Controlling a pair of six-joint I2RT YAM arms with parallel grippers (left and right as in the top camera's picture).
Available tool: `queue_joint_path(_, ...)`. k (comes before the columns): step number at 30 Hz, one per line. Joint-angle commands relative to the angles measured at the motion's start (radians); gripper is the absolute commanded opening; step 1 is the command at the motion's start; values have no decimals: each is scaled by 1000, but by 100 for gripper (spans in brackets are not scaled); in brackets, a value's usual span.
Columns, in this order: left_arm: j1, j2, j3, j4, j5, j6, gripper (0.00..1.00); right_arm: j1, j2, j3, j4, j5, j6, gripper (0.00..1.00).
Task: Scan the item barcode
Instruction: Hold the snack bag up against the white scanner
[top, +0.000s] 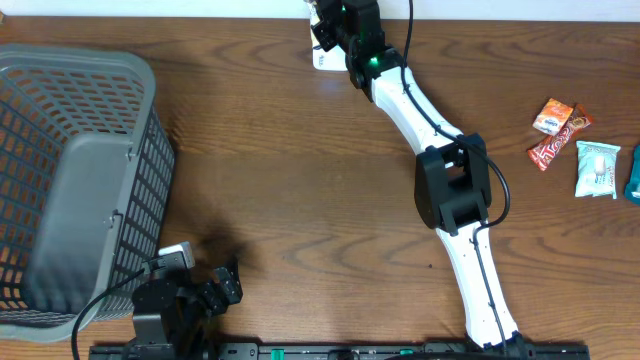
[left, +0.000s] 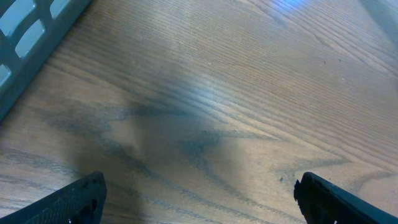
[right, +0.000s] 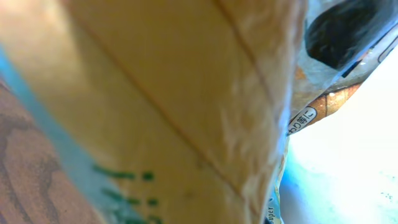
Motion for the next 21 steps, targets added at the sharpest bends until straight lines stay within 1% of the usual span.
queue_joint_path(1,2,-5,-5,-34,1,6,98,17,-14,37,-1,66,-1,1)
queue_joint_path(6,2,-5,-5,-34,1,6,98,21,-51,40,-45,76,-1,1)
queue_joint_path(9,2,-5,-5,-34,1,6,98,15,-98,40,-101,77,0,1)
queue_joint_path(15,2,-5,-5,-34,1,6,98,-21,-217,40,-327,155,3,1)
queue_joint_path(21,2,-5,-5,-34,1,6,98,-80,-294,40,-537,330,8,1)
